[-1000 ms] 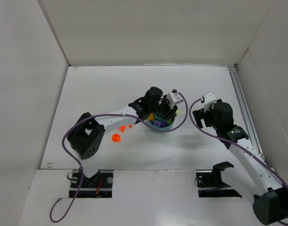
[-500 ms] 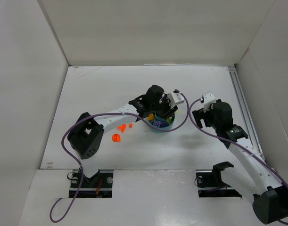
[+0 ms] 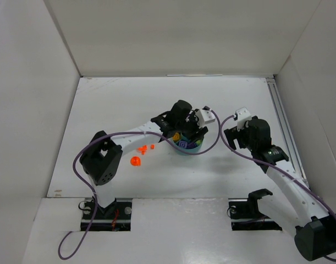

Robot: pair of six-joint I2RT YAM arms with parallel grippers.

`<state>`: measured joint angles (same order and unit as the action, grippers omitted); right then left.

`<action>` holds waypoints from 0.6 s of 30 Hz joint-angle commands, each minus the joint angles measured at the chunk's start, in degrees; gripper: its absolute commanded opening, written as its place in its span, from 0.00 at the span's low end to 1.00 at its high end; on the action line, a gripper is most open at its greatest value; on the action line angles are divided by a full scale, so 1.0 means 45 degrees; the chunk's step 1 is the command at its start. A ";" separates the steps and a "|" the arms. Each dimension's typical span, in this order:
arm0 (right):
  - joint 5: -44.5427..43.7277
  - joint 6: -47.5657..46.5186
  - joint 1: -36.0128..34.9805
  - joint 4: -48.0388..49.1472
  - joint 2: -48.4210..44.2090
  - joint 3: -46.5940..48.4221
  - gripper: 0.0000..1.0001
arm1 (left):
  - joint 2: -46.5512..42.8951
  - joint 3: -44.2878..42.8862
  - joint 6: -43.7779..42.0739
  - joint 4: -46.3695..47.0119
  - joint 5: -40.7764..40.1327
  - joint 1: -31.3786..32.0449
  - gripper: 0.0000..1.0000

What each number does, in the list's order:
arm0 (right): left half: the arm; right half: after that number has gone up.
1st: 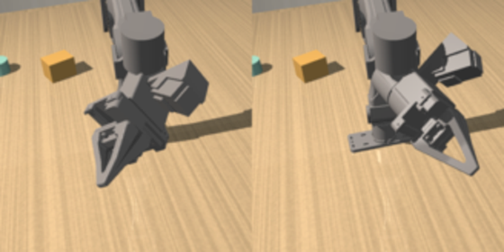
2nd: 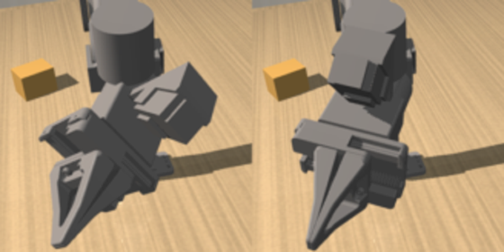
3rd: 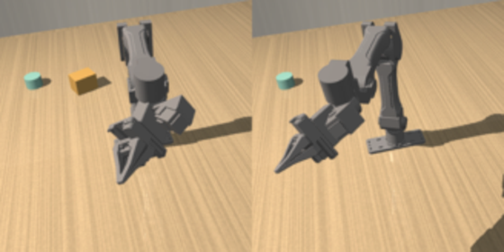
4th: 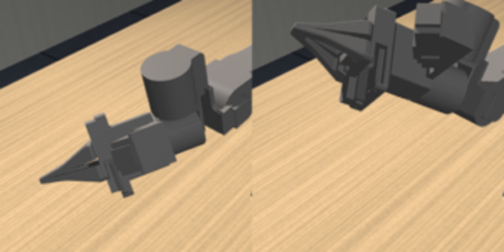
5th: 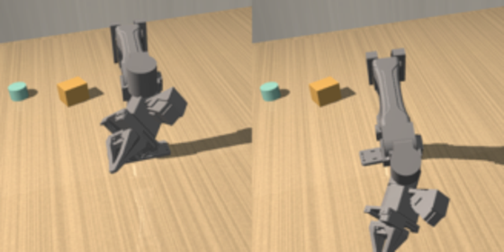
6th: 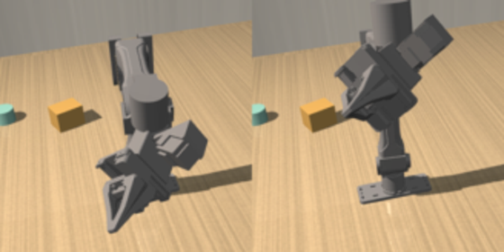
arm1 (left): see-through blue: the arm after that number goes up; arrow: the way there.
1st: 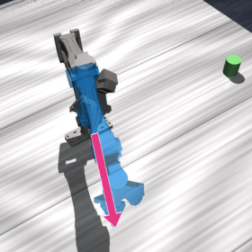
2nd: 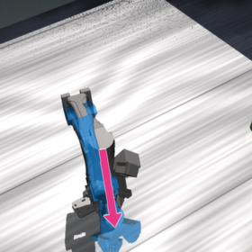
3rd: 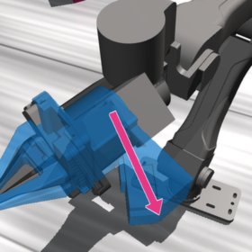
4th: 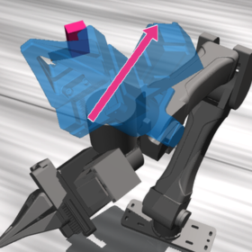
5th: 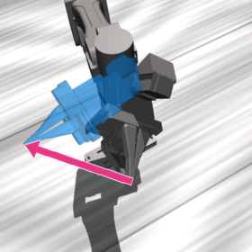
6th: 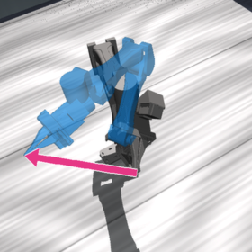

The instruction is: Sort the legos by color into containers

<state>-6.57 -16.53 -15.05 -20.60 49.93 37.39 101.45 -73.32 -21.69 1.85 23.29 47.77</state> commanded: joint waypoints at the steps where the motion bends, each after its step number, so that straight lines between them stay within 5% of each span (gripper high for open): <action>1: 0.0131 0.0003 0.0063 0.0320 -0.0157 0.0188 0.99 | -0.0103 -0.0621 -0.0043 0.0155 0.0235 0.0010 0.52; 3: 0.0131 0.0003 0.0063 0.0320 -0.0159 0.0188 0.99 | -0.0375 -0.0621 0.0151 0.0291 0.0372 0.0010 0.58; 7: 0.0133 -0.0251 0.0063 0.0437 -0.0411 0.0188 0.99 | -0.1095 -0.0738 0.0678 0.0955 0.0159 0.0010 1.00; 12: 0.0520 -0.0447 0.0063 0.0554 -0.0782 0.0071 0.99 | -0.2600 -0.0135 0.2453 0.2029 -0.1985 0.0010 1.00; 18: 0.1342 -0.1031 -0.1066 0.1004 -0.0920 0.0440 0.99 | -0.5860 0.2205 0.7273 0.1741 -0.5755 -0.0243 1.00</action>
<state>-3.55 -19.25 -16.51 -19.64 46.63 37.41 82.65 -67.35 -3.01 8.08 8.36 47.48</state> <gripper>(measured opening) 0.993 0.997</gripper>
